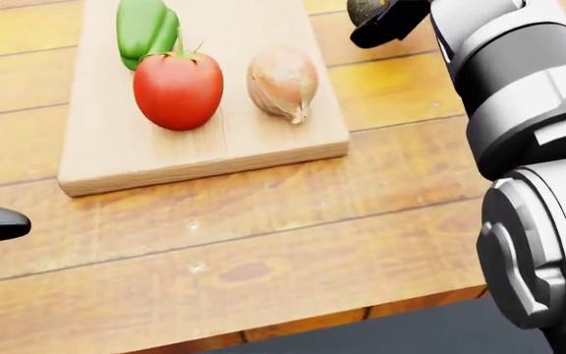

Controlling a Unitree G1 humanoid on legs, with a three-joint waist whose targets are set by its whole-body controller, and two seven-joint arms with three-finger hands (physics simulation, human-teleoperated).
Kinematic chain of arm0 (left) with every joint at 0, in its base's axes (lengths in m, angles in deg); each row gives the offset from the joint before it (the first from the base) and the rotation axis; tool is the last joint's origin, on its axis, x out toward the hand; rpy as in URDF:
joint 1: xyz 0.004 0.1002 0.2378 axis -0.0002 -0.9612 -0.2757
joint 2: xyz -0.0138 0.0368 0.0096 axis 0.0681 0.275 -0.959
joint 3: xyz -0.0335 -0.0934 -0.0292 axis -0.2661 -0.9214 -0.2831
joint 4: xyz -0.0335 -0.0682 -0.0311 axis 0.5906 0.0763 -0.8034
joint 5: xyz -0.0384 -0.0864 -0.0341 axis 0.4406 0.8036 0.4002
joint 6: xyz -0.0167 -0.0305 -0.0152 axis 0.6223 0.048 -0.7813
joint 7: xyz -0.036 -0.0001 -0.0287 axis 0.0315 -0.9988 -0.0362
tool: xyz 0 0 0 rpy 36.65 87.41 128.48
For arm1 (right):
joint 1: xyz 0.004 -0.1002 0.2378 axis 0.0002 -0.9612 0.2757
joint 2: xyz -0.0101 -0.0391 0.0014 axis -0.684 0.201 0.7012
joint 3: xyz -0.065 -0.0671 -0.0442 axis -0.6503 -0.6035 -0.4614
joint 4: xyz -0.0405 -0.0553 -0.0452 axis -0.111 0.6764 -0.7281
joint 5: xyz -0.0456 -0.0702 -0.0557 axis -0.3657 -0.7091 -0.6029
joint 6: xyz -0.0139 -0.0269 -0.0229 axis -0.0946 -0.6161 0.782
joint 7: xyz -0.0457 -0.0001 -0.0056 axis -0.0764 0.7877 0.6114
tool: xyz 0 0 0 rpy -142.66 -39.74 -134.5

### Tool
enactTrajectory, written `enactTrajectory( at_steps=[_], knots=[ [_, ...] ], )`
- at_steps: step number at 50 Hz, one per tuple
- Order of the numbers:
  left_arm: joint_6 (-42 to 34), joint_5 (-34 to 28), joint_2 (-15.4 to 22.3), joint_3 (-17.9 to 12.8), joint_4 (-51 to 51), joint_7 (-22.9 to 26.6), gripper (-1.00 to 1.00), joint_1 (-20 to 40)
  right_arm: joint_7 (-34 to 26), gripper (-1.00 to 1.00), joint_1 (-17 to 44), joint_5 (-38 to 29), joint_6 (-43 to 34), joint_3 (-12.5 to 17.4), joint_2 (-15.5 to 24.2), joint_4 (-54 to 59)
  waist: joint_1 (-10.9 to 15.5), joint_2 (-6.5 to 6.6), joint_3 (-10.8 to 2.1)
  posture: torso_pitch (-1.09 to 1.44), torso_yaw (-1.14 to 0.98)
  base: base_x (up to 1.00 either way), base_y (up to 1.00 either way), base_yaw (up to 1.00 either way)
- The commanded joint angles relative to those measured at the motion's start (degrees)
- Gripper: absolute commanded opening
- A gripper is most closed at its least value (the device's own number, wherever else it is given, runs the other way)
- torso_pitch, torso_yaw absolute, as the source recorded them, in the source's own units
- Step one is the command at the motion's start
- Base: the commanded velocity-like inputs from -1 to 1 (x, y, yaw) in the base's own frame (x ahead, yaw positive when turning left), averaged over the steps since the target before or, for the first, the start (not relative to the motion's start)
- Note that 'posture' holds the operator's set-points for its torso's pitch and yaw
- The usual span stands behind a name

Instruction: Place the avocado, onion, tomato and bell pepper on the cutting board.

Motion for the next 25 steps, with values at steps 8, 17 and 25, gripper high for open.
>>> enactTrajectory(
  at_steps=[8, 17, 25],
  knots=[
    [1.46, -0.77, 0.90, -0.19, 0.57, -0.77, 1.00, 2.17, 0.89, -0.50, 4.32, -0.31, 1.70, 0.32, 0.23, -2.79, 0.01, 0.13, -2.30, 0.34, 0.00, 0.00, 0.00, 0.00],
    [2.10, -0.58, 0.48, -0.68, 0.73, -0.95, 1.00, 1.25, 0.78, -0.51, 5.90, 0.34, 2.15, 0.67, -2.16, -2.53, -0.20, 0.40, -2.25, 0.34, 0.00, 0.00, 0.00, 0.00],
    [1.85, -0.34, 0.42, -1.15, 1.18, -0.95, 1.00, 0.95, 0.92, -0.52, 6.56, 1.20, 2.49, 1.08, -3.92, -2.35, -0.33, 0.59, -2.33, 0.34, 0.00, 0.00, 0.00, 0.00]
  ],
)
